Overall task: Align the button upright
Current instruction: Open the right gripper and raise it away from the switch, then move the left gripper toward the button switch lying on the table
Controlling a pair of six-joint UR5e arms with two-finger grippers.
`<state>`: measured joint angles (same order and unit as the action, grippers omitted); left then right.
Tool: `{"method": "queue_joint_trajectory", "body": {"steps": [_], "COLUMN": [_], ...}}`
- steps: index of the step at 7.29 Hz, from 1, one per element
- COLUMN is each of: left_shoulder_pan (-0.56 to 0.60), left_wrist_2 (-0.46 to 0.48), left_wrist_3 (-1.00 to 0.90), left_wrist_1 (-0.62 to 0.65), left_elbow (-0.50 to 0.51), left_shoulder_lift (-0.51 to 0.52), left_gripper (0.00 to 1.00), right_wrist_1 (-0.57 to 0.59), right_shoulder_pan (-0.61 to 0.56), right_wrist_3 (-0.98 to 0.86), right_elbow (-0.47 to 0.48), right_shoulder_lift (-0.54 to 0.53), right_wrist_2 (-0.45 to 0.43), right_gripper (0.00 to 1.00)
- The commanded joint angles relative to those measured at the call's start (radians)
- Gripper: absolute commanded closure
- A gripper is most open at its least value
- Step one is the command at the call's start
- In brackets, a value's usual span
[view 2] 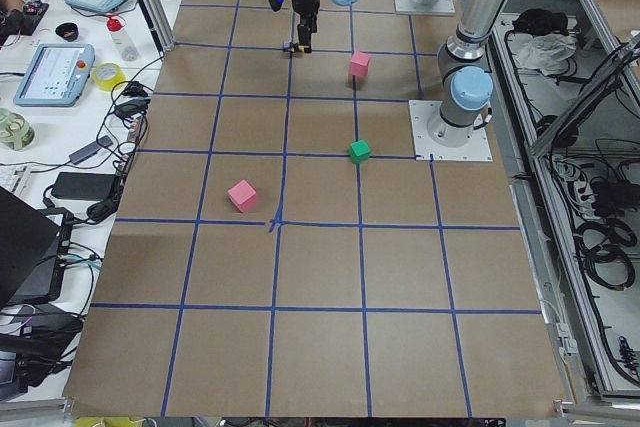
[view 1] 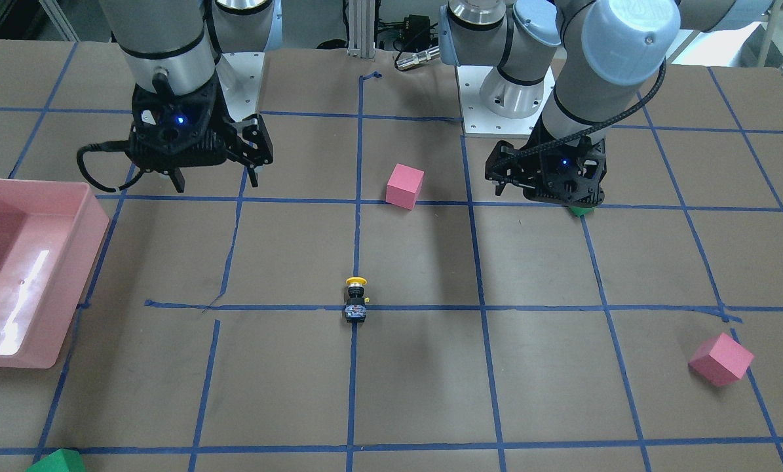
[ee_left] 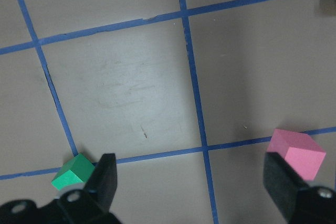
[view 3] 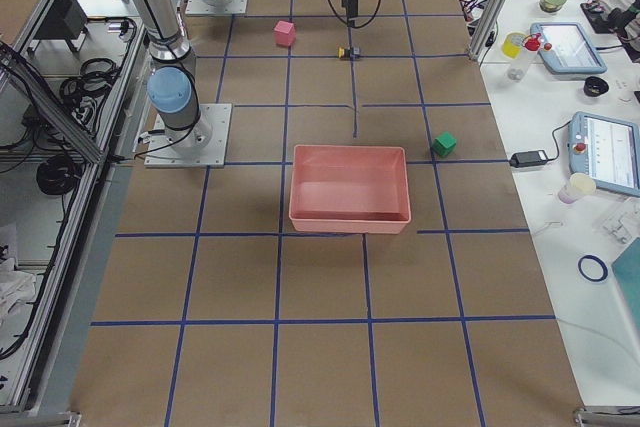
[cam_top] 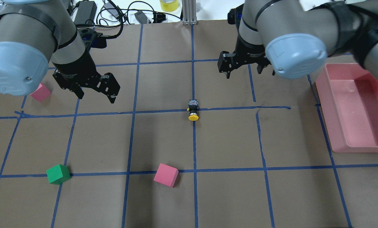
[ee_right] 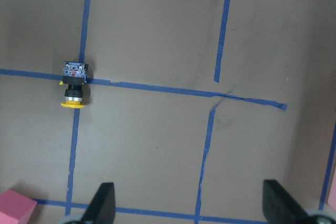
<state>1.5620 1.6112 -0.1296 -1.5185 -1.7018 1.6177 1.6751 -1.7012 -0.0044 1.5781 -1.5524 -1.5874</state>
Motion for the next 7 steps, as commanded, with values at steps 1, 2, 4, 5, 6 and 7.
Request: {"method": "queue_joint_trajectory", "body": {"steps": [1, 2, 4, 5, 6, 7], "left_shoulder_pan": [0.010, 0.033, 0.039, 0.039, 0.058, 0.106], "left_wrist_2": [-0.016, -0.066, -0.068, -0.089, -0.121, -0.114], "left_wrist_3": [0.088, 0.087, 0.097, 0.113, 0.193, 0.226], "left_wrist_1": [0.088, 0.206, 0.418, 0.517, 0.524, 0.531], "left_elbow": [-0.048, -0.103, -0.168, -0.165, -0.170, -0.170], "left_shoulder_lift": [0.060, 0.077, 0.128, 0.155, 0.169, 0.182], "left_gripper": [0.00, 0.00, 0.00, 0.00, 0.00, 0.00], "right_wrist_1": [-0.032, -0.031, -0.023, -0.021, -0.021, -0.023], "right_shoulder_pan": [0.009, 0.009, 0.012, 0.012, 0.015, 0.015], "right_wrist_3": [-0.023, -0.022, -0.017, -0.019, -0.016, -0.012], "right_elbow": [-0.015, -0.015, -0.015, -0.015, -0.013, -0.013], "right_shoulder_lift": [-0.044, -0.048, -0.046, -0.046, -0.046, -0.046], "right_wrist_2": [0.012, 0.015, 0.011, 0.000, 0.004, 0.009], "right_gripper": [0.00, 0.00, 0.00, 0.00, 0.00, 0.00]}}
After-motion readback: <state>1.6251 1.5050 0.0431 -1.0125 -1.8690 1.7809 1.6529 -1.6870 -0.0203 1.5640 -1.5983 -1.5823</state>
